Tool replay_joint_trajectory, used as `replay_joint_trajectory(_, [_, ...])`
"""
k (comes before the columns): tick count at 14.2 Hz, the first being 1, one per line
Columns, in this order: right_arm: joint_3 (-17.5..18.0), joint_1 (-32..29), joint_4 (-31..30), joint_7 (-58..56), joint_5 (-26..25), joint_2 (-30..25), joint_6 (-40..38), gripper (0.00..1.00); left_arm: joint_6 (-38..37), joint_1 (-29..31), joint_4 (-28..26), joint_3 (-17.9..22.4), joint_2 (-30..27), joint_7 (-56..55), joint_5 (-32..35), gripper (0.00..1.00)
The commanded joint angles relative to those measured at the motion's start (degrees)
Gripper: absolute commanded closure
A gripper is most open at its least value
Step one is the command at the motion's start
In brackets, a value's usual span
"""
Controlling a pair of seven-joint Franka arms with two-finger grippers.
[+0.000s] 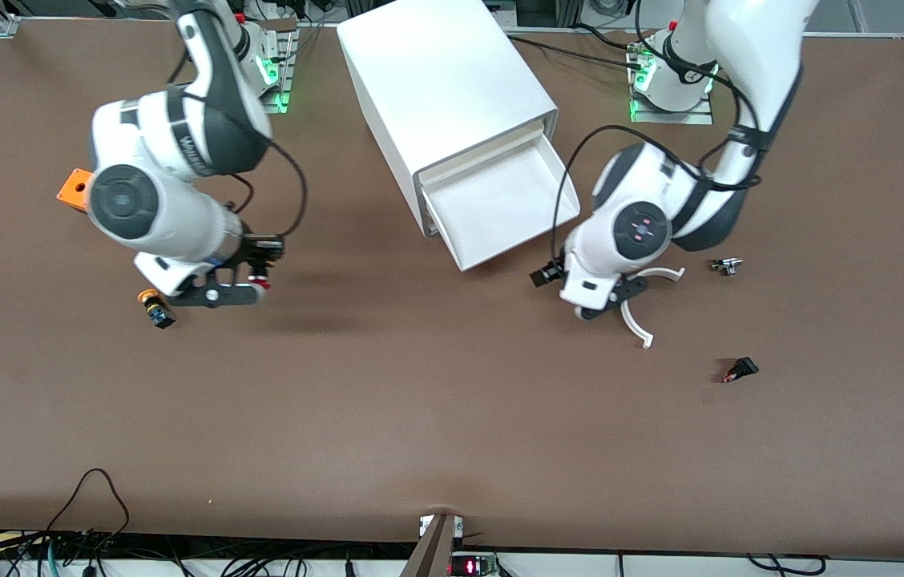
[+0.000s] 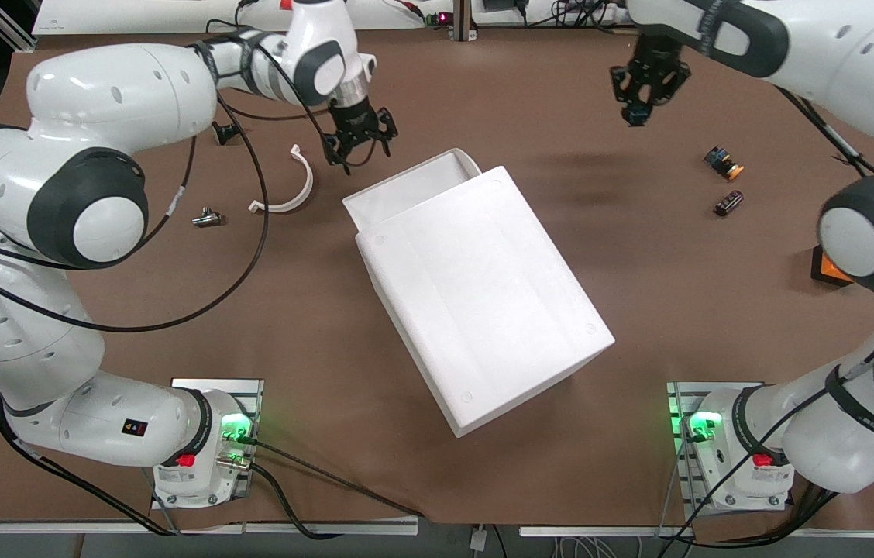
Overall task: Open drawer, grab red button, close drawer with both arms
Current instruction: 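Lift the red button out with the right gripper while the left gripper returns, then push the drawer shut with the left gripper while the right gripper lowers the button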
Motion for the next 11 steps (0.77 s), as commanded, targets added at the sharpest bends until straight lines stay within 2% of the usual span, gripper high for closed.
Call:
replay_joint_trajectory(1, [-3.8,0.9,-15.9,-6.3,0.6,-6.6,9.1,1.0,3.4,-3.1,-2.2,0.1,-0.9,-4.0,1.6,0.0])
replay_joint_trajectory(5, [-7.0,0.9,-27.9,-10.7,0.7,-7.1,19.5,1.0,3.5,-3.4,-2.8,-3.9,-1.4,-7.0,1.4,0.0])
replay_joint_trajectory(8, [-8.7,0.8,-33.1,-13.8,0.7,-6.4,26.1,1.0,4.2,-3.3,-3.8,-6.1,-1.4,-7.0,1.1,0.0])
replay_joint_trajectory(11, [-8.8,0.3,-36.7,-14.8,0.8,-4.2,33.5,1.0,4.6,-3.3,-4.6,-7.8,-1.4,-6.8,1.1,0.0])
